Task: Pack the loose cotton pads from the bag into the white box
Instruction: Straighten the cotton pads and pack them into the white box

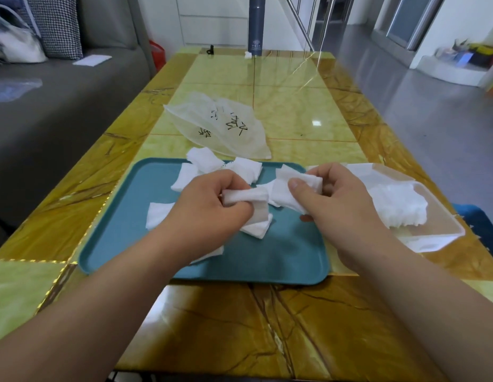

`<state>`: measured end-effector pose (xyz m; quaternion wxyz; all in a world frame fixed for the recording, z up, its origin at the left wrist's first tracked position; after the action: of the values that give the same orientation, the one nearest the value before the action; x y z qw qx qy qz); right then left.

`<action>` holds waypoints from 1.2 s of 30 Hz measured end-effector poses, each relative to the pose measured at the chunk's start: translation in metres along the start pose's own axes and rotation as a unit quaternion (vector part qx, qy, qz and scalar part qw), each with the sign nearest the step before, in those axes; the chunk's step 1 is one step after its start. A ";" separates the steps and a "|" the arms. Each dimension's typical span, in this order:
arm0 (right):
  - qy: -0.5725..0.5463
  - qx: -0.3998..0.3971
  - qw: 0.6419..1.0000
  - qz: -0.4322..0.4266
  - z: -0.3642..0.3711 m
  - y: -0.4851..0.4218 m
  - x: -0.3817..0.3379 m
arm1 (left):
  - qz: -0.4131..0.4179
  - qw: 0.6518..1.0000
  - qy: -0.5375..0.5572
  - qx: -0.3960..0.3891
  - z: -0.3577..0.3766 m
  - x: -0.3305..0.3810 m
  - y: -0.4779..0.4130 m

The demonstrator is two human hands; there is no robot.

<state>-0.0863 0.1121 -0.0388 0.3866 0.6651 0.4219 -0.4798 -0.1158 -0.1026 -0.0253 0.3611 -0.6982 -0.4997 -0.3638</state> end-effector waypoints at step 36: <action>0.161 -0.140 0.972 -0.100 0.042 0.019 0.002 | 0.013 0.991 -0.091 -0.096 0.024 -0.014 0.007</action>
<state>-0.0810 0.0673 -0.0488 0.3532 0.6274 0.6058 -0.3386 -0.1087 -0.0897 -0.0496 0.2502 -0.7663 -0.4845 -0.3398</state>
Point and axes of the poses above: each hand's wrist, its own y-axis away from the middle knuckle, its own z-axis out of the palm, x = y × z, the point moved 10 cm from there along -y, towards the middle knuckle, and after that the axes turned 6 degrees about z, right-handed, at the moved point
